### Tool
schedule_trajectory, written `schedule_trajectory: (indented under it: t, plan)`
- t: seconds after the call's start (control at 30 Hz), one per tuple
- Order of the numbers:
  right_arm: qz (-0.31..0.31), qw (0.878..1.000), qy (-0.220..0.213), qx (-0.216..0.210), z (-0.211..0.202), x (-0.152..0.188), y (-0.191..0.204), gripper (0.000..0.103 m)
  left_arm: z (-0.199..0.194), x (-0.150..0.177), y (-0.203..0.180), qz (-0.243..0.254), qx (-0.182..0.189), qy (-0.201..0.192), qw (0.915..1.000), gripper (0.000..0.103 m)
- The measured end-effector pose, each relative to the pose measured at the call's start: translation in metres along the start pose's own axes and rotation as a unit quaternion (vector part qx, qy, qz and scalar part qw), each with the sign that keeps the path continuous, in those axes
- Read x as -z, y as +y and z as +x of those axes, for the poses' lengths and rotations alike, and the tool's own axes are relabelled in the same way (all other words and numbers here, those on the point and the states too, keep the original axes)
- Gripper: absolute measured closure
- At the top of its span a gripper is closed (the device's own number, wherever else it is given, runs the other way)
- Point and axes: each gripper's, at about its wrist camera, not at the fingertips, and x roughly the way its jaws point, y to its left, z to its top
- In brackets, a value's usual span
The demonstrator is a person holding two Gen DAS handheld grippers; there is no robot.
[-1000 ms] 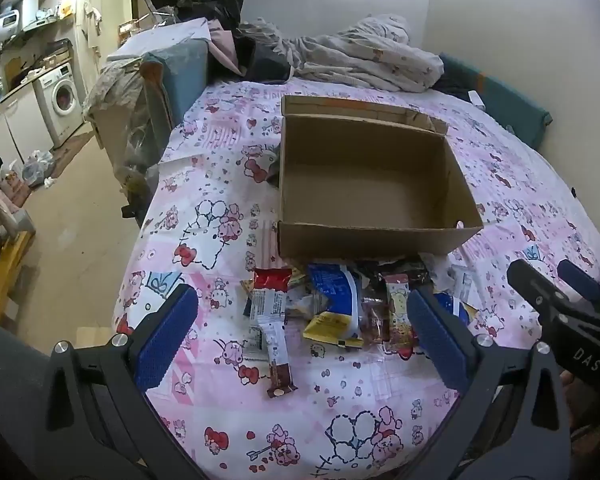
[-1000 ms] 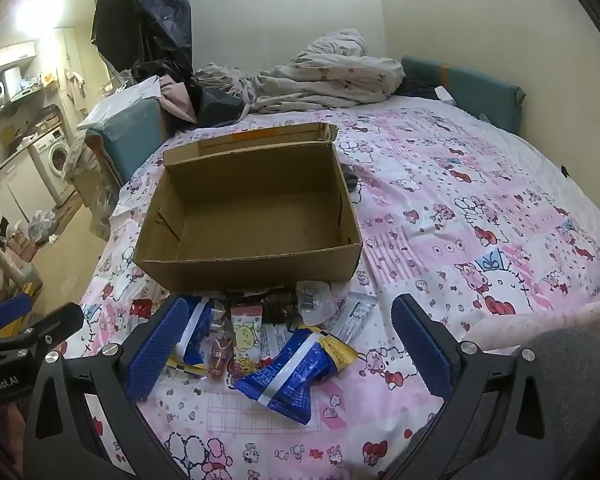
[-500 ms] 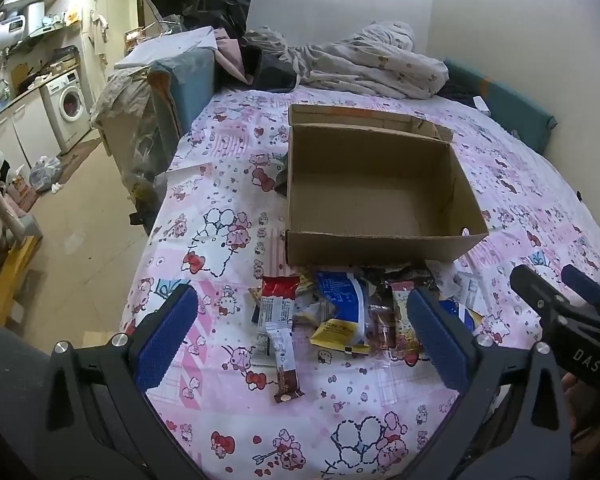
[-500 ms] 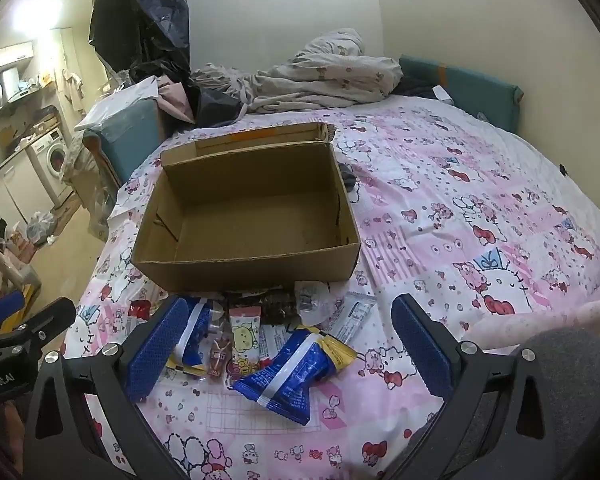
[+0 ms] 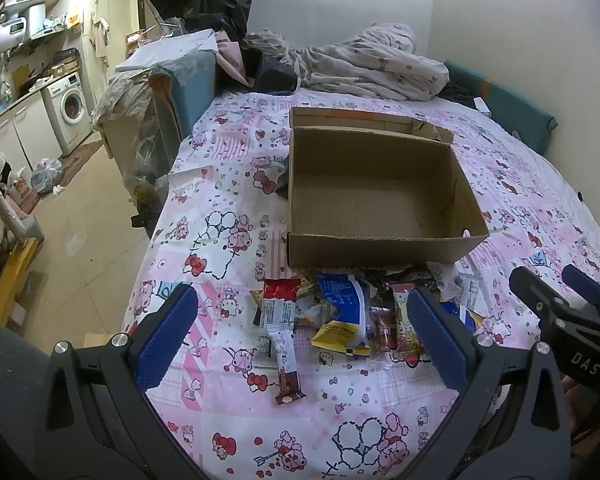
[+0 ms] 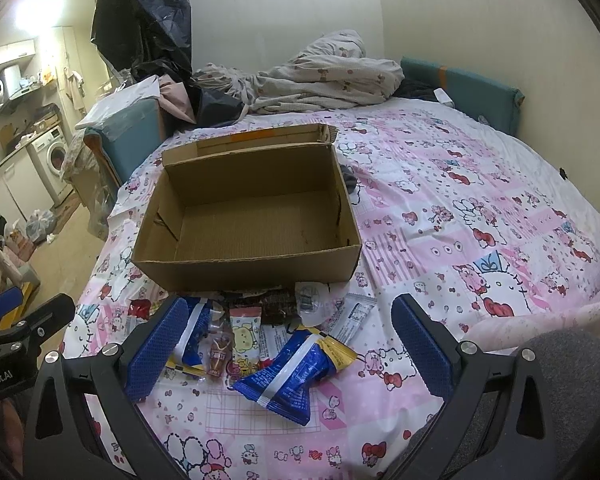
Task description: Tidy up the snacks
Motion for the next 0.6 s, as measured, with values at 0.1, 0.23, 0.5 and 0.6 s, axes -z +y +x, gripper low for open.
schedule_trajectory:
  t: [0.1, 0.23, 0.5, 0.6]
  plan:
    - [0.002, 1.000, 0.001, 0.000, -0.0001, 0.0002, 0.0001, 0.000, 0.0006, -0.0008, 0.0001, 0.000, -0.001, 0.001, 1.0000, 0.000]
    - [0.003, 1.000, 0.001, 0.000, -0.0003, 0.0007, 0.0004, 0.000, -0.0009, 0.0003, -0.0006, 0.000, -0.001, 0.000, 1.0000, 0.000]
    - [0.002, 1.000, 0.001, 0.001, -0.0007, 0.0005, 0.0011, 0.000, -0.0002, 0.0008, -0.0012, 0.002, 0.000, -0.001, 1.0000, 0.000]
    - [0.000, 1.000, 0.000, 0.000, 0.0000, 0.0012, 0.0013, 0.000, -0.0012, 0.0016, -0.0032, 0.007, -0.003, -0.007, 0.9999, 0.000]
